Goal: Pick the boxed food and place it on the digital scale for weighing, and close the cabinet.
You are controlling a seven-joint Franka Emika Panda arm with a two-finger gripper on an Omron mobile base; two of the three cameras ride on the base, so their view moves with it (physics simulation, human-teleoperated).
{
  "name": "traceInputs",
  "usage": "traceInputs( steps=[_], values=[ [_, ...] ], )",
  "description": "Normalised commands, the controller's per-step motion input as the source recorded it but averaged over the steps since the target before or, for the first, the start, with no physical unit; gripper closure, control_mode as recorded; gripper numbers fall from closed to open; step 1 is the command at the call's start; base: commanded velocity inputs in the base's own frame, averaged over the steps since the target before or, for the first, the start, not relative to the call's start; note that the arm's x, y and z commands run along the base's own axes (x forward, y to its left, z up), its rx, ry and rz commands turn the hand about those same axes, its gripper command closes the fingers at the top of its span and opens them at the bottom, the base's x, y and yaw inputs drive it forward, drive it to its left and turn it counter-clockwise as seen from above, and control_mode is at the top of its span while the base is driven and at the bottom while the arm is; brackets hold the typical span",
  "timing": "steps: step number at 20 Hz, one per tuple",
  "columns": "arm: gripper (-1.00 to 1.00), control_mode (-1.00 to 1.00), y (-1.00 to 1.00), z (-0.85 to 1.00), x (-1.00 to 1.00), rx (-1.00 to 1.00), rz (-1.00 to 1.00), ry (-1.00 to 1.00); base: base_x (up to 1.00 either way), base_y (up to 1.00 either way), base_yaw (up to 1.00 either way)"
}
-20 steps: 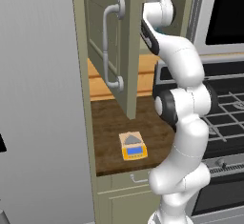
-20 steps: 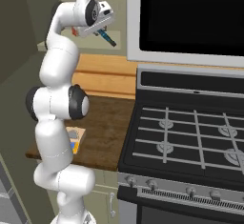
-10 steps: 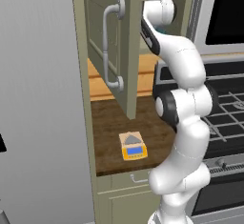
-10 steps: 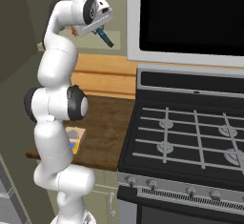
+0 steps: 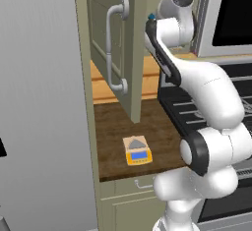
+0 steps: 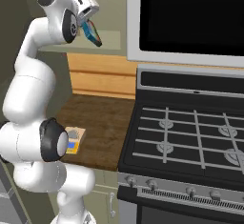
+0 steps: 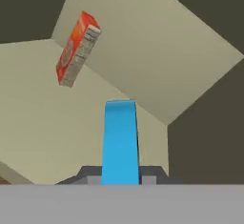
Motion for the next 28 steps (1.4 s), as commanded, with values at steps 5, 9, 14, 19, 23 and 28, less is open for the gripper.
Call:
traceInputs(
  steps=[5,9,14,19,23,28],
  values=[
    [1.0,-1.0,0.0,0.78,-1.0,0.16,0.0,-0.2,0.0,0.0,0.0],
    [1.0,-1.0,0.0,0.82,-1.0,0.22,-0.05,0.19,0.0,0.0,0.0],
    [1.0,-1.0,0.0,0.5,-1.0,0.18,-0.03,0.42,0.0,0.0,0.0],
    [1.0,-1.0,-0.16,-0.47,-0.97,0.01,0.08,0.22,0.0,0.0,0.0],
    [1.0,-1.0,-0.34,-1.0,-0.64,0.02,0.27,0.21,0.0,0.0,0.0],
    [1.0,-1.0,-0.09,-1.0,0.01,-0.03,0.37,0.3,0.0,0.0,0.0]
  ],
)
